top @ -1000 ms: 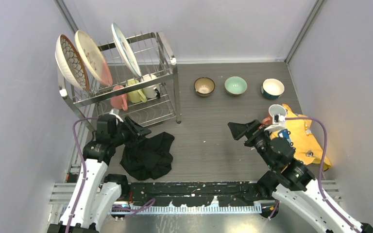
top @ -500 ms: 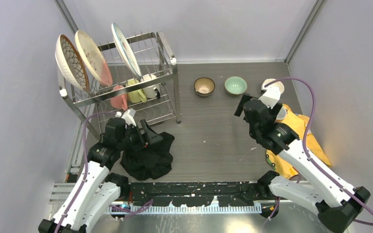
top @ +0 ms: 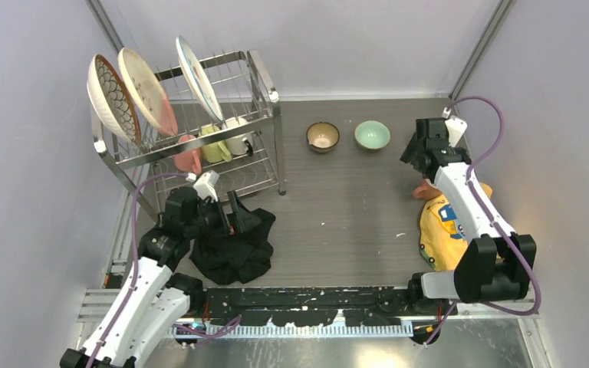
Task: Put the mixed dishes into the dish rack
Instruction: Pick up the cup at the corner of the board.
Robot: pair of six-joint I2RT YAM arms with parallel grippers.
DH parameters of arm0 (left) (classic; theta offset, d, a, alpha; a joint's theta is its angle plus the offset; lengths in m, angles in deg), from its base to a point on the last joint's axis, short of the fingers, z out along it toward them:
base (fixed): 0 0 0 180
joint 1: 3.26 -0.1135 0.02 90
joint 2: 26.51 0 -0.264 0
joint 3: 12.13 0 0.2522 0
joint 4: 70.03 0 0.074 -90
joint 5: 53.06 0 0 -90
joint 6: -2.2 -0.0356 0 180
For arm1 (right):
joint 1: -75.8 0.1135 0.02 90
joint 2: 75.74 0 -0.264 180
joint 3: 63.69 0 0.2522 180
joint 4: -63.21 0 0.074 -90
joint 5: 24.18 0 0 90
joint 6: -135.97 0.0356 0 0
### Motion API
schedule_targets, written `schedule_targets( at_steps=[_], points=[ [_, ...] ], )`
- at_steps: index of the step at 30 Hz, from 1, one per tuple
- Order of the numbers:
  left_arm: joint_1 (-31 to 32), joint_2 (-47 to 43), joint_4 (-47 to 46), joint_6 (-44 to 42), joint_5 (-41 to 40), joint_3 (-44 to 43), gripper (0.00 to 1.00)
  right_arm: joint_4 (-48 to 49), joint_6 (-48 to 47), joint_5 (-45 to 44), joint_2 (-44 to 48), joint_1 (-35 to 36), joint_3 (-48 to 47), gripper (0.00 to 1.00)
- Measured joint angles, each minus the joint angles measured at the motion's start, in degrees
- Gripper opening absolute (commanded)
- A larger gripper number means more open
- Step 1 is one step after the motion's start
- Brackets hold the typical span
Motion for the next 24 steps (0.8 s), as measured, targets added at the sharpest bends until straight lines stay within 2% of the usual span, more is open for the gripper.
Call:
schedule_targets(
  at_steps=[5, 10, 24],
  points=[
    [0.0, -0.7, 0.8, -0.8, -2.2, 0.0, 1.00, -0.1, 0.0, 5.4, -2.9, -6.5, -0.8, 0.75],
    [0.0, -2.1, 1.5, -0.8, -4.5, 0.0, 1.00, 0.1, -0.1, 8.2, -4.5, -9.2, -1.8, 0.67],
    [0.0, -5.9, 3.0, -0.8, -6.7, 0.0, 0.99, 1.3, -0.2, 9.7, -15.5, -10.1, -6.2, 0.56]
  ],
)
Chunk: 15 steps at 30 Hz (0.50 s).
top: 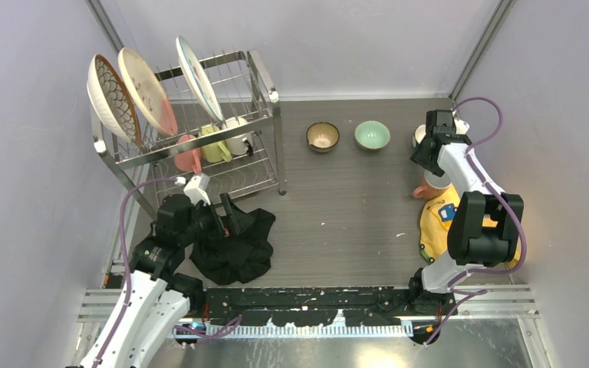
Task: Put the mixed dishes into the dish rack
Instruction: Pick up the cup at the corner of the board.
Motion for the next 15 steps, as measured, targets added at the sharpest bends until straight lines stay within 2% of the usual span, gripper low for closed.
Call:
schedule_targets(
  at_steps=[6, 10, 13, 15],
  points=[
    [0.0, -0.2, 0.0, 0.0, 0.7, 0.0, 0.97, -0.3, -0.4, 0.0, -1.0, 0.0, 0.0, 0.46],
    [0.0, -1.5, 0.4, 0.1, 0.0, 0.0, 0.95, -0.8, -0.8, -0.6, -2.9, 0.0, -0.8, 0.34],
    [0.0, -2.6, 0.5, 0.3, -0.5, 0.0, 0.93, -0.9, -0.9, -0.9, -3.7, 0.0, -0.9, 0.20],
    [0.0, -3.2, 0.5, 0.5, -0.6, 0.0, 0.91, -1.3, -1.0, -0.9, -3.7, 0.0, -0.9, 0.15]
  ],
)
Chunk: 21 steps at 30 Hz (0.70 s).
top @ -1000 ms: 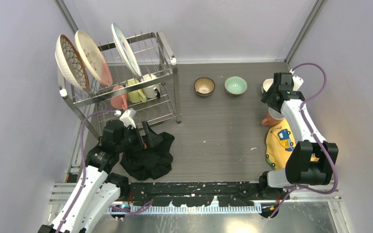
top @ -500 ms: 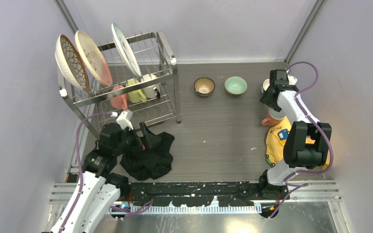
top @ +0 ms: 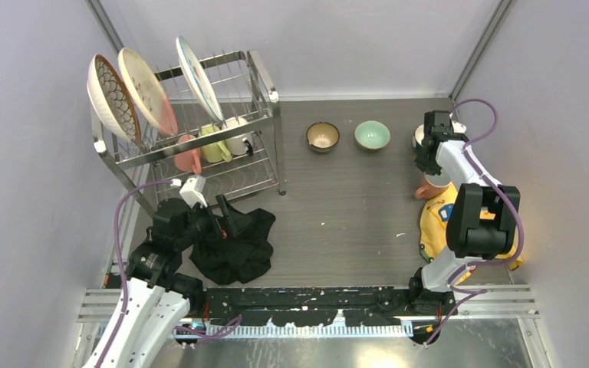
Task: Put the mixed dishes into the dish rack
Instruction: Pick up the cup at the corner of the board.
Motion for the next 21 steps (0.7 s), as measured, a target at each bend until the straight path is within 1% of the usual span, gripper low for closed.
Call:
schedule_targets(
  at_steps=[6, 8, 11, 16, 21],
  points=[
    [0.0, -0.3, 0.5, 1.0, -0.5, 0.0, 0.88, 0.1, 0.5, 3.5, 2.0, 0.1, 0.9, 0.01],
    [0.0, -0.3, 0.6, 1.5, -0.9, 0.0, 0.87, 0.2, 1.3, 6.2, 4.9, 0.6, 2.8, 0.01],
    [0.0, -0.3, 0.7, 3.0, -0.8, 0.0, 0.86, 0.7, 2.6, 11.5, 11.7, 1.6, 7.2, 0.01],
    [0.0, -0.3, -0.9, 7.7, 2.2, 0.0, 0.84, 1.4, 5.3, 19.4, 23.8, 3.5, 13.9, 0.01],
    [0.0, -0.3, -2.9, 11.4, 4.9, 0.0, 0.84, 1.9, 8.1, 23.5, 35.6, 10.5, 20.3, 0.01]
  ],
)
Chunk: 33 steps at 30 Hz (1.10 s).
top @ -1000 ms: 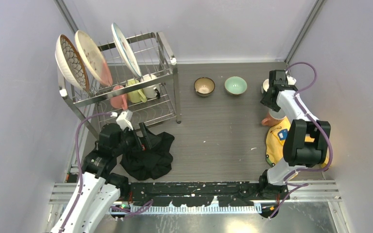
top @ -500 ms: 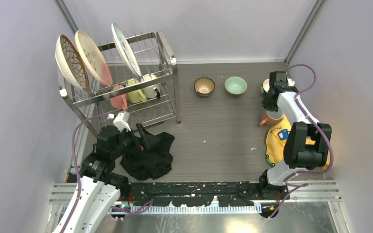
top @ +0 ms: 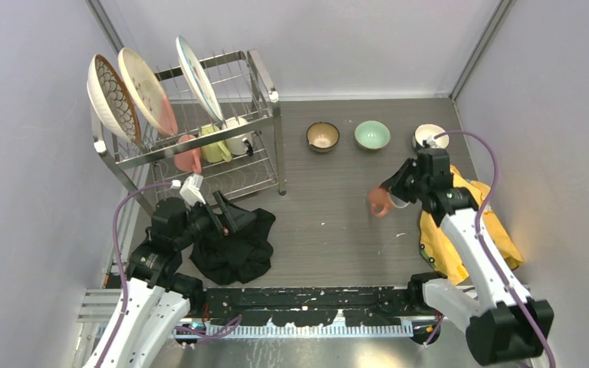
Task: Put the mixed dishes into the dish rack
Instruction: Pick up the cup at the corner of the board.
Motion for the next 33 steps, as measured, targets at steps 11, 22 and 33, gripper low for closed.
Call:
schedule_targets(
  at_steps=[11, 22, 33],
  points=[
    [0.0, -0.5, -4.9, 4.9, 4.3, 1.2, 0.87, 14.6, 14.1, 7.7, 17.2, 18.2, 14.2, 0.01],
    [0.0, -0.2, -23.1, 17.6, 11.7, 11.1, 0.89, 46.1, 26.8, 5.3, 11.0, 34.8, 20.2, 0.01],
    [0.0, 4.5, -42.0, 27.9, 16.4, 14.7, 0.88, 69.0, 30.0, -1.4, -4.3, 43.8, 19.0, 0.01]
  ],
)
